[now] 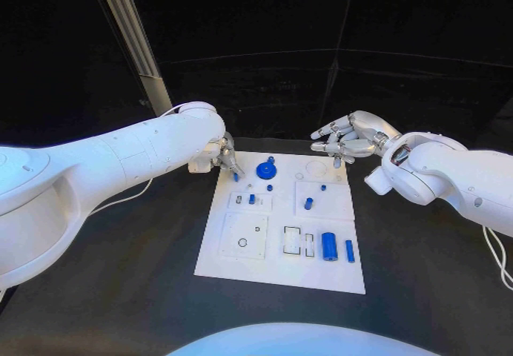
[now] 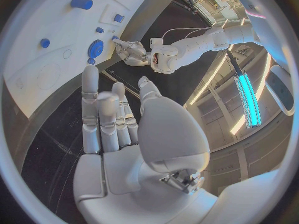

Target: Assemble the parts on the task board

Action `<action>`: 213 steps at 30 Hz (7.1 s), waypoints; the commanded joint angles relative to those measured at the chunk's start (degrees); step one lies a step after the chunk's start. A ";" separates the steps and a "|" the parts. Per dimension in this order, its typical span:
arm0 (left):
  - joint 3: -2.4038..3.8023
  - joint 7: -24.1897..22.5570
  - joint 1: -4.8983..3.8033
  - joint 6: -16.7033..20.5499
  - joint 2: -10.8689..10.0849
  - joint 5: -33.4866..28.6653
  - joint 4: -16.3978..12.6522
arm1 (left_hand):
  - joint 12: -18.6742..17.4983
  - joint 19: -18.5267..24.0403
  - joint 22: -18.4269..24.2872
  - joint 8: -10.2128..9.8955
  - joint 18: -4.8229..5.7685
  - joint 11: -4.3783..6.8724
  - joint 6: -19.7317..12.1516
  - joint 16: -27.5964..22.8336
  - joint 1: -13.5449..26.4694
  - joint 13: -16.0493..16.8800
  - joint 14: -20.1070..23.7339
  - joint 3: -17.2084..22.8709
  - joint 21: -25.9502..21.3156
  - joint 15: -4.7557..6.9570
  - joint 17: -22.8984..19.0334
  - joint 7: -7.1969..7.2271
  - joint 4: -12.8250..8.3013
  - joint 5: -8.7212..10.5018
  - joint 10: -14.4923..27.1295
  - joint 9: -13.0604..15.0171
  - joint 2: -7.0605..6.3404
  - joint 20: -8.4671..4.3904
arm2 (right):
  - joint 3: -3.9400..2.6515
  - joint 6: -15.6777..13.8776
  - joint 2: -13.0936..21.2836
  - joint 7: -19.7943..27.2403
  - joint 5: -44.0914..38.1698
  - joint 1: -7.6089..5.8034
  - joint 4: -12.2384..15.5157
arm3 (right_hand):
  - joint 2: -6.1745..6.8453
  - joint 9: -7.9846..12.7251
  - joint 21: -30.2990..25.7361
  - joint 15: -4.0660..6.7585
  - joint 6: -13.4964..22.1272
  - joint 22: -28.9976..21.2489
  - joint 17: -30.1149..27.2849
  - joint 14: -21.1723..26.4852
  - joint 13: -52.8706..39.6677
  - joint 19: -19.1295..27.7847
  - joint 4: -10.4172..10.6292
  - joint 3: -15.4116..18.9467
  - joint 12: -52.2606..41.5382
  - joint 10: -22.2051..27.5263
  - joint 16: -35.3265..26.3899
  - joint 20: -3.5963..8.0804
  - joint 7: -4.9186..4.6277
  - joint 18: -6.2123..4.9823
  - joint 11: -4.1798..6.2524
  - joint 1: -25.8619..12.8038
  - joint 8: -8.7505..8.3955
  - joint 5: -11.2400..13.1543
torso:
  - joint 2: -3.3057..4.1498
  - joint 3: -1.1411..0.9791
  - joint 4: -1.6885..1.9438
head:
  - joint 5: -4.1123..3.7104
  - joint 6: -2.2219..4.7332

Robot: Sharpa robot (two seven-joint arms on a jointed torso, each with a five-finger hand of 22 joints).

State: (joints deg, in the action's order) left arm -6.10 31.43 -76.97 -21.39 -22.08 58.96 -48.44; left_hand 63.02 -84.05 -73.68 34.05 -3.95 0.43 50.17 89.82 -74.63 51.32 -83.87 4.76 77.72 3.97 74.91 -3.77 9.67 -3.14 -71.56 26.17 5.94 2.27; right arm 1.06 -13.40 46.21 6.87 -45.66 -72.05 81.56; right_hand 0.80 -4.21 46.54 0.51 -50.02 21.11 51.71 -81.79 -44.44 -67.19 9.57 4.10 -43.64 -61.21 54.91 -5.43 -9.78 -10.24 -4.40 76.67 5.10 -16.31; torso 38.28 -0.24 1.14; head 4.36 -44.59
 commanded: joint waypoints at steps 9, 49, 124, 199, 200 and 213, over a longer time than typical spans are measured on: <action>0.01 -3.97 -0.08 5.06 -0.87 0.43 -1.19 | -0.54 0.08 -0.38 2.17 0.31 0.41 -1.24 0.18 -2.80 -0.40 -6.13 12.58 0.31 0.43 15.09 0.37 -4.78 0.30 -0.36 1.66 -0.82 -0.62 | -0.05 0.92 -0.03 0.03 -0.23 -0.12 -0.06 | -0.45 -0.06 -0.32 -0.12 0.39 -0.10 0.05 -0.18 0.08 -0.30 0.01 0.40 -0.10 0.47 -0.34 -0.06 0.16 -0.32 -0.01 -0.03 0.40 -0.09 | -0.04 -0.01 -0.03 | -0.11 -0.26; -3.40 -8.25 1.05 15.76 -17.69 1.50 -28.74 | 0.27 -0.27 -1.29 6.03 0.42 0.82 -1.77 0.18 3.82 0.29 -6.13 30.27 0.49 0.58 15.09 0.76 -8.43 0.27 -2.20 4.34 -8.52 -0.68 | -0.03 1.31 -0.12 0.17 -0.28 -0.10 -1.23 | -0.52 -0.08 -0.45 -0.14 0.41 -0.18 -0.05 -0.16 0.13 -0.36 0.09 0.52 -0.16 0.53 -0.57 -0.07 0.14 -0.32 -0.03 -0.04 0.46 -0.31 | -0.36 -0.14 0.60 | 0.11 -0.51; -4.38 -5.35 2.38 11.38 -14.19 2.94 -25.75 | 0.81 -0.72 -2.39 7.92 0.60 1.82 1.05 0.18 9.95 0.70 -6.13 30.20 1.00 1.37 15.09 2.09 -7.31 0.02 -3.63 5.04 -13.35 -1.24 | -0.02 1.44 -0.25 0.05 -0.28 -0.10 -1.23 | -0.57 -0.08 -0.57 -0.15 0.46 -0.26 -0.10 -0.13 0.18 -0.41 0.17 0.63 -0.20 0.61 -0.74 -0.08 0.13 -0.32 -0.04 -0.05 0.49 -0.35 | -0.39 -0.10 0.68 | -0.33 -1.55; -4.28 -35.12 2.82 29.39 -6.46 23.60 -17.04 | -33.71 9.04 25.65 -15.31 -4.81 -5.79 0.93 -14.03 -8.33 -43.44 1.53 8.54 -28.06 -4.55 -9.85 -4.45 -6.38 -0.03 22.15 -21.09 -13.25 4.04 | -0.02 0.68 -0.62 0.02 -0.28 -0.10 -1.64 | -1.31 -0.10 -1.49 -0.33 0.86 -0.81 -0.44 0.24 0.39 -0.57 1.03 1.39 -0.73 1.32 -2.04 -0.25 -0.03 -0.33 -0.21 -0.26 0.76 -0.26 | -0.38 -0.10 0.72 | -1.79 -0.45; -4.28 -34.97 2.94 29.20 -6.17 24.22 -16.67 | -33.99 8.49 24.51 -15.63 -4.62 -5.74 1.29 -13.42 -8.22 -43.86 1.14 8.79 -26.86 -4.51 -9.20 -4.40 -6.52 -0.02 21.88 -21.35 -13.24 3.98 | -0.02 0.69 -0.63 0.02 -0.28 -0.10 -1.63 | -1.31 -0.10 -1.49 -0.33 0.86 -0.81 -0.44 0.24 0.39 -0.57 1.03 1.39 -0.73 1.32 -2.04 -0.25 -0.03 -0.33 -0.21 -0.26 0.76 -0.26 | -0.35 -0.09 0.73 | -1.80 -0.47; -4.25 -34.57 3.78 26.24 -4.05 26.33 -15.02 | -36.36 5.01 17.35 -17.75 -3.37 -5.26 4.02 -11.93 -6.90 -46.79 -0.64 10.53 -19.42 -3.91 -8.93 -3.84 -7.40 0.00 19.59 -22.37 -13.66 3.46 | -0.02 0.82 -0.92 0.05 -0.28 -0.10 -1.70 | -1.31 -0.10 -1.49 -0.33 0.86 -0.81 -0.44 0.24 0.39 -0.57 1.03 1.39 -0.73 1.32 -2.04 -0.25 -0.03 -0.33 -0.21 -0.26 0.76 -0.26 | -0.35 -0.11 0.72 | -1.90 -0.81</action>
State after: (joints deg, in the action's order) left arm -10.40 -2.31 -73.14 6.63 -26.21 83.32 -63.53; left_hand 27.05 -78.65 -56.19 16.68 -7.94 -4.81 53.86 78.06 -81.91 4.59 -83.86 15.05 58.07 -0.11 66.05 -7.66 2.21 -3.11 -51.42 3.87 -7.75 5.84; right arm 1.08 -12.39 45.36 6.48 -45.91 -72.03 79.83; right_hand -0.19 -4.24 45.25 0.30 -49.62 20.38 51.21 -81.59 -44.13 -67.39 10.60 5.44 -44.14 -60.18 53.07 -5.63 -9.79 -10.23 -4.60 76.15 5.55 -16.31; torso 37.91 -0.32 1.84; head 2.41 -45.31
